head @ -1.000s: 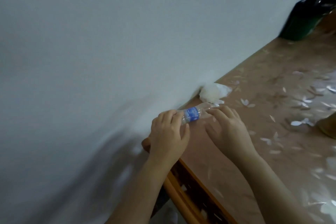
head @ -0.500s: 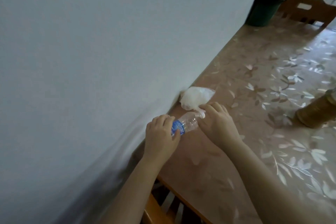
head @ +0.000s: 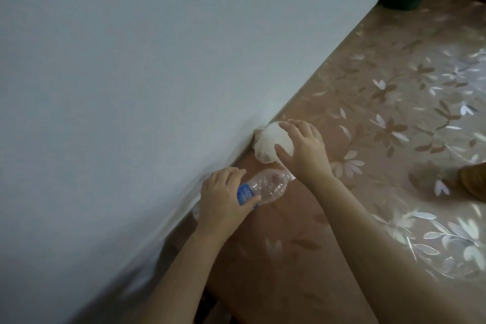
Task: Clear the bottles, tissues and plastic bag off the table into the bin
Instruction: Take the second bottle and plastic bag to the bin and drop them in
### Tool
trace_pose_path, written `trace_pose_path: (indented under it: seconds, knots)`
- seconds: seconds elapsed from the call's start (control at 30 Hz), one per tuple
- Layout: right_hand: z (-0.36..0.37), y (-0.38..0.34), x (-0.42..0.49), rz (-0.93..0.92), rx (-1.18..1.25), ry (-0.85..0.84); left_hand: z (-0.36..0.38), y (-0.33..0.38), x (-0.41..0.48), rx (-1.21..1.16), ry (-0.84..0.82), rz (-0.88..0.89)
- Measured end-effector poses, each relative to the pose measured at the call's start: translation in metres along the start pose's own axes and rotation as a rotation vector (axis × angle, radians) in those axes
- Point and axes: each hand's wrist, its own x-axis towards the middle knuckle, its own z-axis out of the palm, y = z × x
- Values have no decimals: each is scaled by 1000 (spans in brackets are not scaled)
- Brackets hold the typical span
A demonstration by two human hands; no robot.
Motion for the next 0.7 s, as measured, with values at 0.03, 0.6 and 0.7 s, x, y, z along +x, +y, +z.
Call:
trace_pose_path:
  seconds: [0.03,0.6,0.7]
  knots:
    - [4,4,5,5,-15,-12,3,-2,1,8,-6,-2]
    - [37,20,4,107,177,-8,22,-11,-8,-1,-94,-46]
    - [40,19,3,112,193,24,21,-10,-9,-28,-99,-44]
